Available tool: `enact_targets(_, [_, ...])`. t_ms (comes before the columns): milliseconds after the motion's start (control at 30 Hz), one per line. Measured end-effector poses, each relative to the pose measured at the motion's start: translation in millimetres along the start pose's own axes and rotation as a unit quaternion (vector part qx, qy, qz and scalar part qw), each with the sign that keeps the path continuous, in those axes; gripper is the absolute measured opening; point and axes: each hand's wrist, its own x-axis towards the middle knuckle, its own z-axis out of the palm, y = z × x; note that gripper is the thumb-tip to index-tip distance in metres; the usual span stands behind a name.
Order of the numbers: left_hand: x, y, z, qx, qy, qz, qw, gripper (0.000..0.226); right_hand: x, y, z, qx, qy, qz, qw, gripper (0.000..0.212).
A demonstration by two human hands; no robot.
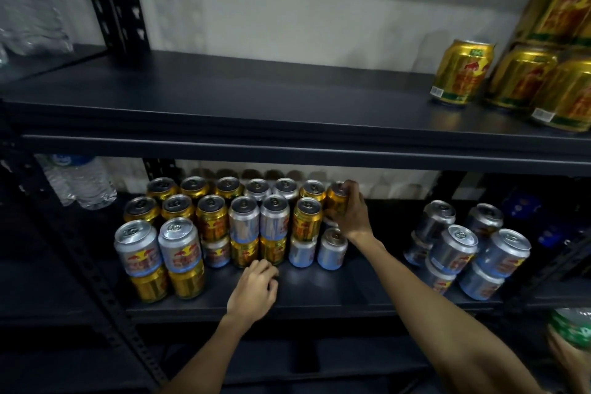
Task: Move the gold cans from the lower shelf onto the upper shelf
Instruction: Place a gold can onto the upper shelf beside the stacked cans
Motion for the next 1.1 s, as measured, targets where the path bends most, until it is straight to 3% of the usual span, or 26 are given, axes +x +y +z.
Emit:
enact_targets(367, [2,8,-5,0.042,-0.001,0.045,0.998,0.015,-33,-7,-47,0.012,0.075,-0.102,0.992,0.070])
enact_targets(500, [21,46,-34,-0.008,0.060,0.162,0.985,0.017,-42,-9,-58,0.024,0.097,-0.132,0.986,0.072])
enact_targets(567, [39,85,-64,-0.027,0.121,0.274,0.954,0.015,-44,-9,-63,0.028,0.110,-0.140,0.984,0.073])
enact_targets(667, [62,156,-129,-0.049,0.251,0.418,0.872,0.017,-47,-12,-69,0.016,0.132,-0.154,0.979,0.069])
enact_targets(767, [84,215,-213,-0.020,0.345,0.460,0.818,0.020,-53,-18,-77,0.002,0.142,-0.162,0.976,0.066])
enact_targets(833, [99,239,-262,0.018,0.349,0.402,0.846,0.022,-58,-22,-81,-0.006,0.145,-0.172,0.974,0.070])
enact_targets(900, [117,249,-295,0.056,0.261,0.287,0.920,0.028,-69,-28,-86,-0.006,0.148,-0.181,0.972,0.070])
enact_targets(967, [138,244,-310,0.104,0.148,0.177,0.967,0.039,-84,-34,-91,-0.006,0.153,-0.209,0.966,0.062])
enact_targets(1033, [154,232,-312,0.128,0.038,0.114,0.985,0.049,-100,-37,-95,-0.008,0.165,-0.275,0.947,0.060])
enact_targets(1100, [163,226,-309,0.108,-0.024,0.083,0.990,0.051,-112,-42,-100,-0.010,0.179,-0.331,0.926,0.063])
